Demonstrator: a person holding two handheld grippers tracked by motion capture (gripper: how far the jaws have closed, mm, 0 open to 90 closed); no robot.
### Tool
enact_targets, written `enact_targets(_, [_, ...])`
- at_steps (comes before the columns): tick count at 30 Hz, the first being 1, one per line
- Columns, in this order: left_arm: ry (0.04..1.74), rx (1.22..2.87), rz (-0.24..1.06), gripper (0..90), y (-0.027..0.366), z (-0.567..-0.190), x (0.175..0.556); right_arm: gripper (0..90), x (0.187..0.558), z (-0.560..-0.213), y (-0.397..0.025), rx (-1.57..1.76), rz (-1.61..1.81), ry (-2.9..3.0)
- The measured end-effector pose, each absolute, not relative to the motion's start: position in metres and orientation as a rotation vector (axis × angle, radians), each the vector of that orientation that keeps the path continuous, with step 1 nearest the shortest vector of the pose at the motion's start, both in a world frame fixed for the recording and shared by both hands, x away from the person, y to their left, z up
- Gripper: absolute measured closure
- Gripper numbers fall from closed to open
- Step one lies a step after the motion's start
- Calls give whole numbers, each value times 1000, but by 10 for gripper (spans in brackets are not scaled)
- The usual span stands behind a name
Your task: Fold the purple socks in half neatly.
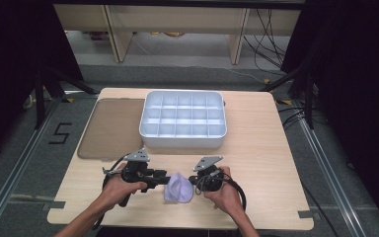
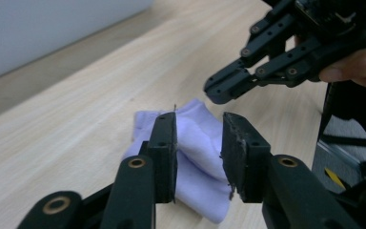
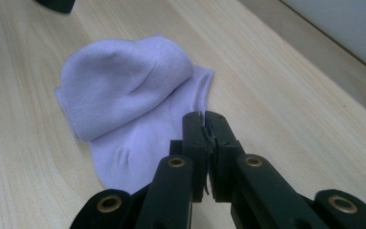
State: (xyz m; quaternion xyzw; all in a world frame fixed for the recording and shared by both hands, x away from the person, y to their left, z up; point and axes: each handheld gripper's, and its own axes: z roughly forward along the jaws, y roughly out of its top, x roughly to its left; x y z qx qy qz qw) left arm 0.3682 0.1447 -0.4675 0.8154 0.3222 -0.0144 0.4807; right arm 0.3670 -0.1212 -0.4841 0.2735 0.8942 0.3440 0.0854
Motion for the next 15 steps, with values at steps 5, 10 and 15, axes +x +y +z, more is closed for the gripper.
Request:
enact_targets(5, [792, 2006, -10, 738, 153, -477, 367, 880, 366, -475, -124, 854, 1053, 2602])
enact_targets(10, [762, 2050, -27, 779, 143, -489, 362, 882, 362, -459, -122, 817, 1081, 2583])
enact_targets(15, [745, 2061, -43, 793, 128, -491, 363, 882, 361, -456, -118, 806, 1076, 2597])
